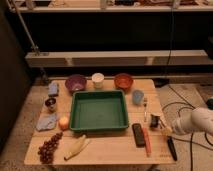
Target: Place brush in table surface
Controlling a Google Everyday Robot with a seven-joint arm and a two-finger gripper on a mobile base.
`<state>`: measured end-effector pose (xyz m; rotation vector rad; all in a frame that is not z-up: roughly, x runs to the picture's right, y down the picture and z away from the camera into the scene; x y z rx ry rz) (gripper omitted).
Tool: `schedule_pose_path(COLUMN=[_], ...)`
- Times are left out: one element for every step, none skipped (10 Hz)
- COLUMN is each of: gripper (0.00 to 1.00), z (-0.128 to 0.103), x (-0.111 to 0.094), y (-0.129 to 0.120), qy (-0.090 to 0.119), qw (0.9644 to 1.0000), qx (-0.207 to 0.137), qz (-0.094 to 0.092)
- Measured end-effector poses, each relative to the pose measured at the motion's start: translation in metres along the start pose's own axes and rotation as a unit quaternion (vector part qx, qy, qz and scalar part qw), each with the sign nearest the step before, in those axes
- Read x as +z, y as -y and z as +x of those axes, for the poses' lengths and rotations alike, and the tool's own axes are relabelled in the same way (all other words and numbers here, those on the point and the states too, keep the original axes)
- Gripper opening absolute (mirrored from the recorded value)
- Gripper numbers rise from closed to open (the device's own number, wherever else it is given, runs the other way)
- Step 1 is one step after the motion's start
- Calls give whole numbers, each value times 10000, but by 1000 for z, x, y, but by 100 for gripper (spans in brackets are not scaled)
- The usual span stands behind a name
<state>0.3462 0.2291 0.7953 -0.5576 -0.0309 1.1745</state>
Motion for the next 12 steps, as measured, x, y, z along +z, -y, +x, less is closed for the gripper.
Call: schedule_pose_path(gripper=[79, 80, 80, 80, 80, 80, 80, 80, 80, 80, 80, 80], z=[1, 1, -1, -2, -1, 0, -1, -2, -2, -1, -5, -9], x=[-1, 0, 2, 3, 3, 3, 3, 4, 3, 2, -5, -15], y=[1, 0, -3, -4, -4, -4, -4, -5, -5, -5, -6, -8], qy=[9, 8, 18, 52, 67, 68, 67, 66, 67, 62, 63, 65], qw=[10000, 10000, 10000, 9999, 9999, 9999, 9999, 9999, 9999, 9999, 9999, 9999], qx=[23, 34, 39, 52, 50, 47, 35, 26, 23, 29, 22, 18], qz=[7, -7, -42, -91, -122, -121, -124, -128, -127, -127, -128, -128])
